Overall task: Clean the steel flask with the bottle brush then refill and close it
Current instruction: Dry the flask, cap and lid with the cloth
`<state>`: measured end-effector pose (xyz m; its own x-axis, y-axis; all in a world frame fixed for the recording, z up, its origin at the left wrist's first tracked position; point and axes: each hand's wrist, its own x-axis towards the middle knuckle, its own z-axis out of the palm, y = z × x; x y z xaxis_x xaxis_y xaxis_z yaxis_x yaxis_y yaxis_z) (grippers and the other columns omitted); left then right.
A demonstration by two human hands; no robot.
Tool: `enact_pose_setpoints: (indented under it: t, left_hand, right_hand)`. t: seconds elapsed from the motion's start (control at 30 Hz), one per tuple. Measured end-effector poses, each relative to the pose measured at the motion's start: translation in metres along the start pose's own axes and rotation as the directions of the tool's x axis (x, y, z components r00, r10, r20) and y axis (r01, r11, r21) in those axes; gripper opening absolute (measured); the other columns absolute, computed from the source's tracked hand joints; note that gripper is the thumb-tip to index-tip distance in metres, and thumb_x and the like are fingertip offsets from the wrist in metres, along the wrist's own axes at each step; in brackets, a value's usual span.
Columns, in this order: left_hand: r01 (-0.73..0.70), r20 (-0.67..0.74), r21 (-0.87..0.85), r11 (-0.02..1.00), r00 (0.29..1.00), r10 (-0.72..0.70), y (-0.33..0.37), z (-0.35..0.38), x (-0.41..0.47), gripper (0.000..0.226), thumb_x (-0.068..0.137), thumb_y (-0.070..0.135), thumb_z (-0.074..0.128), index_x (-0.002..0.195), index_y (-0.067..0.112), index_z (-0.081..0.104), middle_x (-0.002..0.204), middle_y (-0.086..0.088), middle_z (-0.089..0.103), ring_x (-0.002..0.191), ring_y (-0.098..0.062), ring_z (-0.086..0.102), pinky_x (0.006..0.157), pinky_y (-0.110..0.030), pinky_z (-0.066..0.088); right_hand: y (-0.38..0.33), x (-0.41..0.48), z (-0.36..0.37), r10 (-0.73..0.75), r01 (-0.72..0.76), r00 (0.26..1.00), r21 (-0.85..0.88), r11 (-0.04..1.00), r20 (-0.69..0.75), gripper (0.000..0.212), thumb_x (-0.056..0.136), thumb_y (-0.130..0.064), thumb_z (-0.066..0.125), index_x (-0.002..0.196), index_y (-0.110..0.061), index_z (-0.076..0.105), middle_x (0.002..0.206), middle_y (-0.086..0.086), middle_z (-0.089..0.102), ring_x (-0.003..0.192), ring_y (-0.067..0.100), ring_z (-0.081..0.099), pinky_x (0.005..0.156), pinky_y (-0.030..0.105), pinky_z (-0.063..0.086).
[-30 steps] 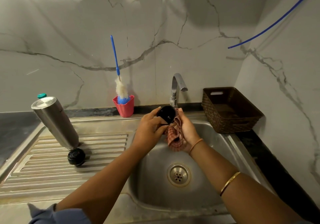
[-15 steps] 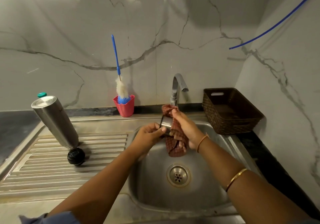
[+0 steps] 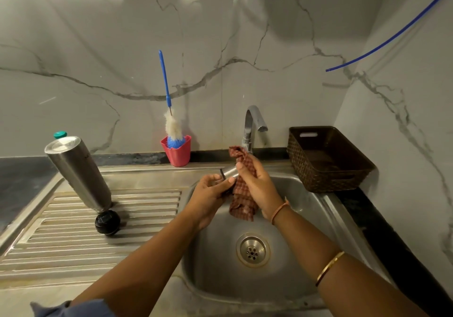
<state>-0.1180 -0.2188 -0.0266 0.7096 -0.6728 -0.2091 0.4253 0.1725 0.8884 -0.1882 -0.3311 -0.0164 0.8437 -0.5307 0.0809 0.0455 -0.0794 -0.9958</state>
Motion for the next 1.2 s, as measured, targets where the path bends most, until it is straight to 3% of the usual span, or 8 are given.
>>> enact_pose_setpoints:
  t: [0.13, 0.4, 0.6, 0.8, 0.93, 1.07, 1.13, 1.2]
  left_hand:
    - [0.062, -0.033, -0.227, 0.972, 0.997, -0.072, -0.002, -0.006, 0.004, 0.07, 0.073, 0.003, 0.07, 0.13, 0.019, 0.035, 0.121, -0.02, 0.057, 0.103, -0.032, 0.065, 0.08, -0.036, 0.058]
    - [0.172, -0.193, -0.028, 0.985, 0.966, -0.174, -0.012, 0.006, 0.002, 0.013, 0.093, 0.016, 0.053, 0.093, 0.007, 0.063, 0.094, -0.016, 0.067, 0.09, -0.027, 0.063, 0.081, -0.037, 0.052]
    - [0.203, -0.073, -0.013, 0.979, 0.976, -0.204, -0.009, 0.002, -0.005, 0.025, 0.087, 0.026, 0.061, 0.101, 0.006, 0.065, 0.088, -0.012, 0.07, 0.084, -0.023, 0.065, 0.071, -0.03, 0.051]
    - [0.299, -0.185, -0.272, 0.914, 0.916, -0.355, -0.008, -0.011, 0.0, 0.046, 0.084, 0.047, 0.059, 0.105, 0.006, 0.061, 0.093, -0.013, 0.064, 0.078, -0.02, 0.06, 0.071, -0.026, 0.049]
    - [0.301, -0.231, -0.435, 0.849, 0.874, -0.428, -0.009, -0.019, 0.001, 0.043, 0.079, 0.04, 0.067, 0.102, 0.006, 0.056, 0.104, -0.015, 0.06, 0.094, -0.024, 0.059, 0.08, -0.029, 0.05]
    - [0.322, -0.2, -0.467, 0.824, 0.869, -0.453, -0.009, -0.016, -0.002, 0.046, 0.079, 0.038, 0.066, 0.106, 0.003, 0.055, 0.094, -0.014, 0.059, 0.083, -0.023, 0.059, 0.077, -0.029, 0.049]
    - [0.361, -0.147, -0.38, 0.852, 0.885, -0.441, -0.009, -0.008, -0.007, 0.047, 0.08, 0.041, 0.065, 0.11, 0.005, 0.059, 0.091, -0.012, 0.06, 0.08, -0.021, 0.057, 0.071, -0.028, 0.048]
    - [0.381, -0.1, -0.314, 0.87, 0.898, -0.429, -0.011, 0.004, -0.013, 0.046, 0.082, 0.042, 0.065, 0.112, 0.008, 0.061, 0.096, -0.012, 0.063, 0.083, -0.022, 0.058, 0.064, -0.031, 0.051]
  right_hand:
    - [0.005, -0.001, -0.006, 0.078, -0.059, 0.981, 0.11, 0.992, -0.176, 0.039, 0.092, -0.024, 0.056, 0.13, -0.022, 0.05, 0.116, 0.001, 0.062, 0.103, 0.014, 0.06, 0.09, 0.033, 0.051]
    - [0.017, -0.024, 0.033, -0.095, 0.101, 0.995, -0.239, 0.966, 0.035, 0.044, 0.096, -0.024, 0.049, 0.138, -0.028, 0.041, 0.141, -0.002, 0.042, 0.128, 0.015, 0.042, 0.107, 0.031, 0.038]
    - [0.01, -0.014, 0.008, 0.217, -0.218, 0.976, 0.216, 0.952, 0.032, 0.028, 0.099, -0.035, 0.04, 0.122, -0.026, 0.052, 0.114, 0.004, 0.062, 0.099, 0.015, 0.06, 0.08, 0.024, 0.049]
    - [0.031, -0.019, 0.01, 0.295, -0.295, 0.956, -0.007, 0.956, -0.008, 0.022, 0.094, -0.037, 0.05, 0.109, -0.022, 0.056, 0.105, 0.005, 0.066, 0.099, 0.021, 0.063, 0.093, 0.041, 0.05]
    - [0.036, -0.024, 0.012, 0.064, -0.089, 0.99, -0.211, 0.973, -0.122, 0.023, 0.094, -0.024, 0.052, 0.115, -0.017, 0.045, 0.096, 0.0, 0.059, 0.088, 0.016, 0.06, 0.066, 0.017, 0.048]
    - [0.04, -0.024, 0.015, -0.379, 0.341, 0.916, -0.76, 0.554, 0.134, 0.039, 0.082, -0.024, 0.064, 0.12, -0.018, 0.055, 0.11, 0.003, 0.054, 0.09, 0.021, 0.059, 0.068, 0.027, 0.05]
    - [0.042, -0.022, 0.017, -0.496, 0.365, 0.828, -0.923, 0.12, 0.262, 0.038, 0.069, -0.034, 0.073, 0.104, -0.023, 0.065, 0.098, 0.004, 0.06, 0.086, 0.024, 0.061, 0.066, 0.038, 0.05]
    - [0.037, -0.022, 0.02, -0.539, 0.283, 0.795, -0.956, -0.074, 0.277, 0.034, 0.062, -0.034, 0.079, 0.091, -0.02, 0.069, 0.089, 0.005, 0.063, 0.081, 0.026, 0.062, 0.065, 0.04, 0.049]
